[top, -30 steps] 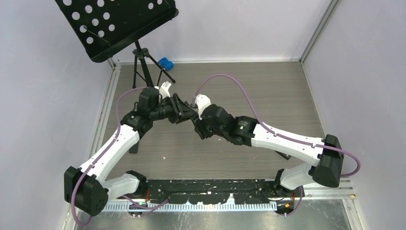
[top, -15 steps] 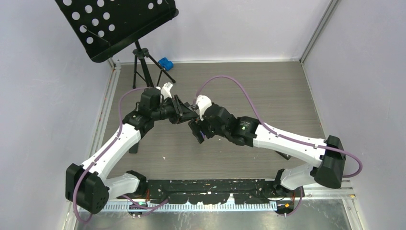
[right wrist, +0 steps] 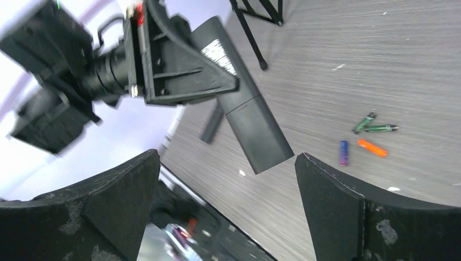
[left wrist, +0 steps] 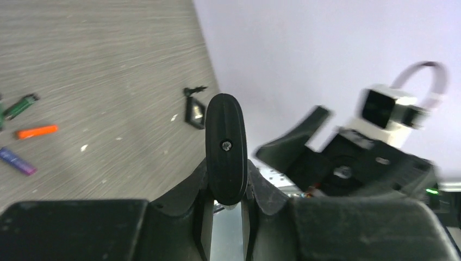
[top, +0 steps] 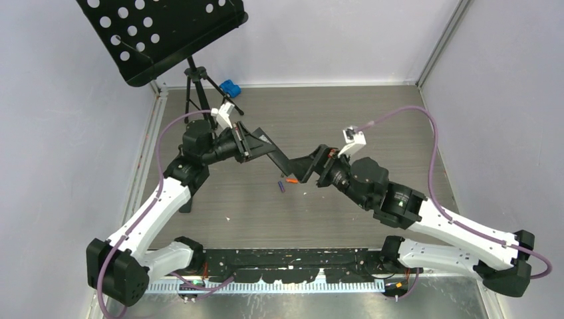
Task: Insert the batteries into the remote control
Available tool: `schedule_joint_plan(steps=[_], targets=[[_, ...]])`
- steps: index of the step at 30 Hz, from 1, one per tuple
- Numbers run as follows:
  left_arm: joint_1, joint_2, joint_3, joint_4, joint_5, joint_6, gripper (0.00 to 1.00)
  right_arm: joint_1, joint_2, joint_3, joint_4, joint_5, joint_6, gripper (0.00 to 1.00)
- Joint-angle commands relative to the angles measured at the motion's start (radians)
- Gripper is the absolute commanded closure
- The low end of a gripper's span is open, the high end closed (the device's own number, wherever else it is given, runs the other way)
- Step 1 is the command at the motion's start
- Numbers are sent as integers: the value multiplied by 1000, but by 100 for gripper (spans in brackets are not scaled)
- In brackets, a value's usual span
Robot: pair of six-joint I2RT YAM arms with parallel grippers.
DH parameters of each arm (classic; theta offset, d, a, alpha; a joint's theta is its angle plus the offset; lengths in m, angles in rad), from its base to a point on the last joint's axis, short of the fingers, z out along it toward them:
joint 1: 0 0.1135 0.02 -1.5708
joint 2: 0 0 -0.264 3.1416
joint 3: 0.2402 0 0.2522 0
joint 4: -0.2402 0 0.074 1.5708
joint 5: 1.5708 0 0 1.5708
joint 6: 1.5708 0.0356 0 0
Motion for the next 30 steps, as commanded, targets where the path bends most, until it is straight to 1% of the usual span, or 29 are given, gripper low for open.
schedule_joint_plan(steps=[1, 3, 8, 10, 15, 17, 19, 20, 21, 23, 30], targets=[[3, -61, -1, 258, 79, -137, 100, -4, -59, -148, 247, 116, 330, 0], [2, -80, 1, 277, 80, -163, 100, -4, -53, -178, 338, 84, 355, 0], [2, -104, -3, 334, 94, -232, 100, -4, 18, -162, 512, -64, 376, 1], [1, -112, -8, 356, 90, -254, 100, -4, 38, -169, 584, -84, 407, 6], [2, -130, -11, 376, 95, -288, 100, -4, 45, -221, 759, -87, 431, 15], [1, -135, -14, 382, 94, -302, 100, -4, 47, -221, 774, -78, 435, 18], [1, -141, -18, 389, 92, -309, 100, -4, 57, -205, 761, -75, 426, 22], [2, -142, -19, 389, 90, -312, 100, -4, 63, -200, 760, -83, 420, 26], [2, -143, -21, 390, 88, -315, 100, -4, 70, -192, 759, -88, 414, 32], [2, -141, -23, 398, 89, -327, 100, -4, 78, -187, 753, -90, 407, 40], [2, -135, -30, 451, 98, -373, 100, -4, 82, -206, 746, -51, 404, 55]])
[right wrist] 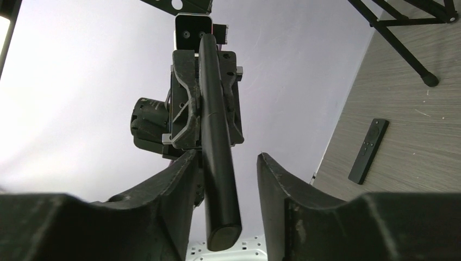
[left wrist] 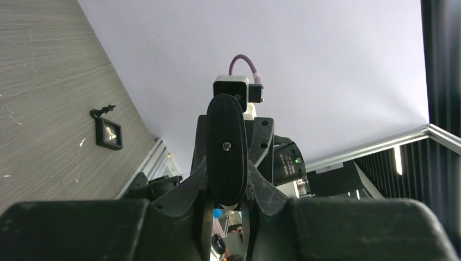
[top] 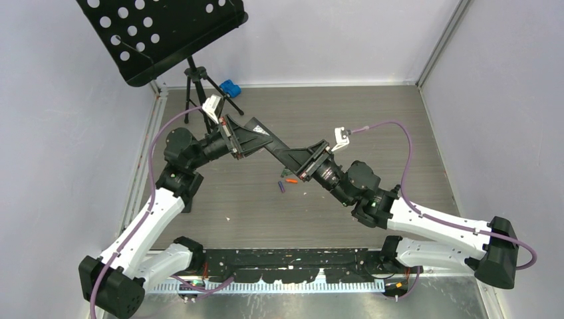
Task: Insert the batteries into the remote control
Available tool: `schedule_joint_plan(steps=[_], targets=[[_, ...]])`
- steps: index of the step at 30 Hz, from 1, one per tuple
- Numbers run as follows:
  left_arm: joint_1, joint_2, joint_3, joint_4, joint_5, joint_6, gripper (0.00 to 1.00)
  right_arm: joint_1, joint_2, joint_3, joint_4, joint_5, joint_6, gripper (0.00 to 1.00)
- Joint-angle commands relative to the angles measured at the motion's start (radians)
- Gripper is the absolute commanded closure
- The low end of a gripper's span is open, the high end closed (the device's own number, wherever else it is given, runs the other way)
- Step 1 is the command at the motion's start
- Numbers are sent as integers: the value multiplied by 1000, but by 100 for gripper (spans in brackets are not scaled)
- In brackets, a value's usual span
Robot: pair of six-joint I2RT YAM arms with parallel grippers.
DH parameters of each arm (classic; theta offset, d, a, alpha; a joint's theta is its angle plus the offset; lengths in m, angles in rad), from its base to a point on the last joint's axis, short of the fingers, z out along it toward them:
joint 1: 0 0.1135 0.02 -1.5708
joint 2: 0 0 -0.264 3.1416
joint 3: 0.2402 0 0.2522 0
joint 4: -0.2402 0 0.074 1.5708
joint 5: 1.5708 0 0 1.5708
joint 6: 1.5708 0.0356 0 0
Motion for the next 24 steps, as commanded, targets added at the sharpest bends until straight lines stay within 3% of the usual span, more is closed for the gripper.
schedule_joint_plan(steps=[1, 4, 9, 13, 16, 20, 22, 24], targets=[[2, -16, 1, 102, 21, -35, 100, 0, -10, 3, 51, 51, 4, 58], [2, -19, 2, 119, 11, -45, 100, -3, -30, -34, 56, 60, 5, 65], [2, -30, 9, 151, -55, -63, 100, -26, -77, -193, 234, 33, -37, 80], [2, -36, 23, 149, -86, -39, 100, -50, -128, -244, 222, 6, -22, 87], [2, -38, 19, 140, -108, -20, 100, -54, -165, -242, 138, 26, -21, 94], [2, -41, 2, 131, -140, -1, 100, -57, -187, -229, 50, 70, -11, 97], [2, -42, -7, 129, -159, 6, 100, -57, -189, -168, -167, 166, 57, 99], [2, -39, -13, 115, -170, 15, 100, -59, -175, -115, -337, 216, 105, 96]])
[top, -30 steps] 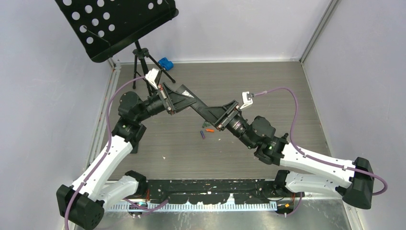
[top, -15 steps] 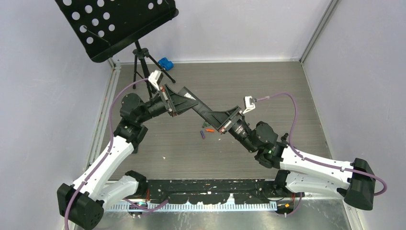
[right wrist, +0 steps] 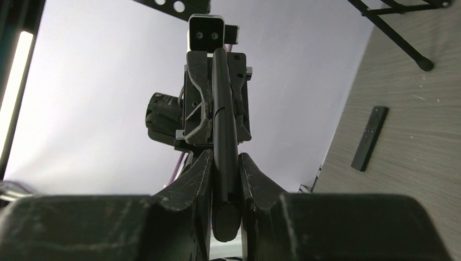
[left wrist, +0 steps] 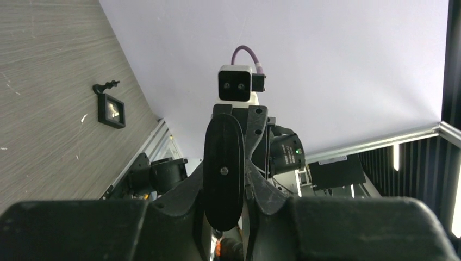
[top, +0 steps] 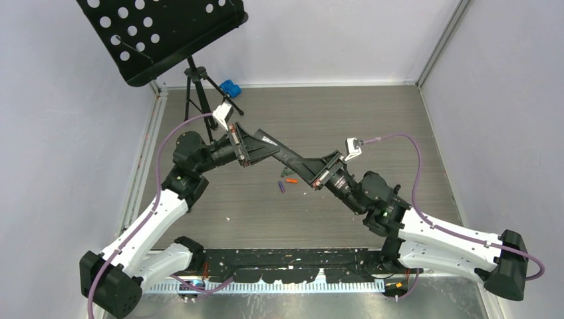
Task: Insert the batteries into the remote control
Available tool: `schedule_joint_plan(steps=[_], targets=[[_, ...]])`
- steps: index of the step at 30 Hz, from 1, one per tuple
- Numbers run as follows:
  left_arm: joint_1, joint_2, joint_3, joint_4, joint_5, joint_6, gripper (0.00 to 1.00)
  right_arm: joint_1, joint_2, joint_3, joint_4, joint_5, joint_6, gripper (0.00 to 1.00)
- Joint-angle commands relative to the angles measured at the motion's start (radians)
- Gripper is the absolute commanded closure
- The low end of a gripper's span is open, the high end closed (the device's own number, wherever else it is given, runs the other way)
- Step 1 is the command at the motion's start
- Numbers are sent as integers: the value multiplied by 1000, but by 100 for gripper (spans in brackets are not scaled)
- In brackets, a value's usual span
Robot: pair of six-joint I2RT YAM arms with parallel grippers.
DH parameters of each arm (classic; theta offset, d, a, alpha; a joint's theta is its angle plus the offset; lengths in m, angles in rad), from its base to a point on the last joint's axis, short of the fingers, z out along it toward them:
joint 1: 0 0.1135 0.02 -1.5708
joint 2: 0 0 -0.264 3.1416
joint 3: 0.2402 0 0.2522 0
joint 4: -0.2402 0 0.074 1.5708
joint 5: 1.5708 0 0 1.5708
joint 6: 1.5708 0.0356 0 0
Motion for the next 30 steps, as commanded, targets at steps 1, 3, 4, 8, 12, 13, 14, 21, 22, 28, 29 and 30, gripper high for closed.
schedule_joint_plan(steps=[1, 3, 4, 8, 12, 13, 14, 21, 22, 28, 29, 30], targets=[[55, -38, 23, 128, -166, 2, 100, -29, -12, 67, -402, 226, 46, 94], [55, -29, 21, 127, -160, 2, 100, -31, 1, 69, -374, 198, 33, 89], [55, -25, 21, 125, -157, 2, 100, -32, 6, 70, -353, 184, 25, 85], [55, -10, 26, 101, -156, 3, 100, -33, 16, 83, -295, 135, -13, 65], [55, 2, 30, 94, -141, 16, 100, -37, 2, 98, -307, 126, -20, 42], [56, 2, 33, 83, -139, 25, 100, -36, -5, 101, -323, 133, -15, 38], [56, 3, 35, 69, -141, 33, 100, -37, -12, 104, -339, 140, -12, 36], [56, 24, 42, 39, -125, 56, 100, -40, -36, 126, -369, 142, -45, 40], [56, 29, 42, 38, -120, 56, 100, -40, -36, 132, -370, 140, -52, 43], [56, 46, 36, 28, -104, 64, 100, -40, -29, 168, -389, 134, -92, 57], [56, 48, 35, 27, -100, 67, 100, -40, -27, 176, -395, 134, -95, 58], [56, 52, 35, 25, -96, 70, 100, -40, -23, 183, -399, 135, -97, 57]])
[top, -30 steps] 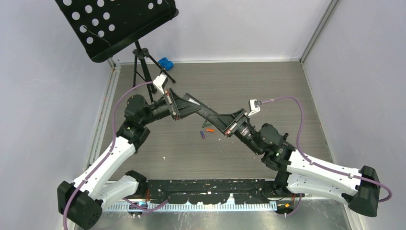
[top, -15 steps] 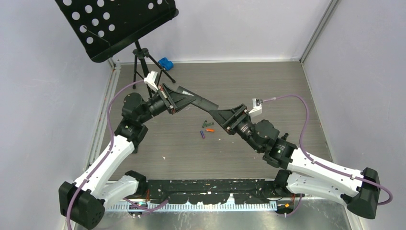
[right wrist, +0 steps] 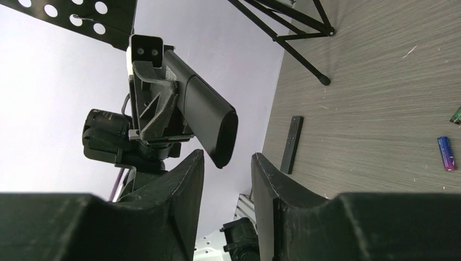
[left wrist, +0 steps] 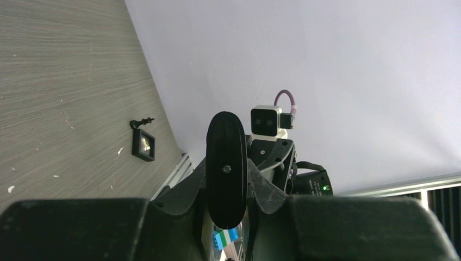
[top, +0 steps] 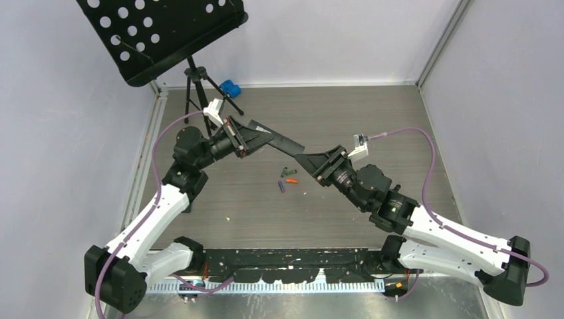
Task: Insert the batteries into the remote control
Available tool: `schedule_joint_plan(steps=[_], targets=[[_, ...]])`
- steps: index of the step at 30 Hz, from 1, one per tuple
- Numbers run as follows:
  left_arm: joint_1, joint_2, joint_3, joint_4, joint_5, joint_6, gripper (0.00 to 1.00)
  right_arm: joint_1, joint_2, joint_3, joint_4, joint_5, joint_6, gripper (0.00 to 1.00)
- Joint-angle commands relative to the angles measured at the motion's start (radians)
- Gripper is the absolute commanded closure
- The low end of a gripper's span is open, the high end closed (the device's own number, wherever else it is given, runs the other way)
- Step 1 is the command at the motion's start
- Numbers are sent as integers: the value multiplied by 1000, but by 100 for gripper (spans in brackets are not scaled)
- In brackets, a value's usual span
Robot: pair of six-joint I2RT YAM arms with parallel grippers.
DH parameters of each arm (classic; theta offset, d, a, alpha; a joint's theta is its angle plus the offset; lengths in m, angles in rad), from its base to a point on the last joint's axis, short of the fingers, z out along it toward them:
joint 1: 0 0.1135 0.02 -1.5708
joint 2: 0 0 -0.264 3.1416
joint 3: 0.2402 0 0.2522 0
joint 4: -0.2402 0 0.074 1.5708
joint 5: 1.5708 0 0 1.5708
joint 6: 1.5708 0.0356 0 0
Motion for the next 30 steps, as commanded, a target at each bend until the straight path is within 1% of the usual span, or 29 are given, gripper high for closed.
schedule_joint_plan(steps=[1, 4, 6, 8, 10, 12, 17, 19, 24, 30], targets=[[3, 6, 41, 33, 28, 28, 100, -6, 4, 68, -12, 33, -41, 55], [3, 15, 40, 21, 42, 39, 100, -6, 14, 90, -23, 32, -48, 39], [3, 15, 36, 15, 48, 43, 100, -6, 18, 102, -26, 34, -52, 35], [3, 14, 34, 9, 49, 47, 100, -9, 25, 114, -48, 44, -51, 36], [3, 13, 32, 5, 52, 49, 100, -11, 35, 140, -101, 72, -37, 41], [3, 14, 32, 3, 59, 50, 100, -14, 48, 164, -170, 102, -24, 44], [3, 10, 29, -6, 68, 57, 100, -15, 74, 184, -196, 90, -19, 49], [3, 10, 31, -13, 66, 64, 100, -16, 81, 188, -202, 83, -16, 54], [3, 11, 46, -60, 53, 109, 100, -16, 91, 220, -269, 89, -9, 71], [6, 13, 69, -156, 29, 188, 100, -20, 108, 271, -374, 62, 27, 81]])
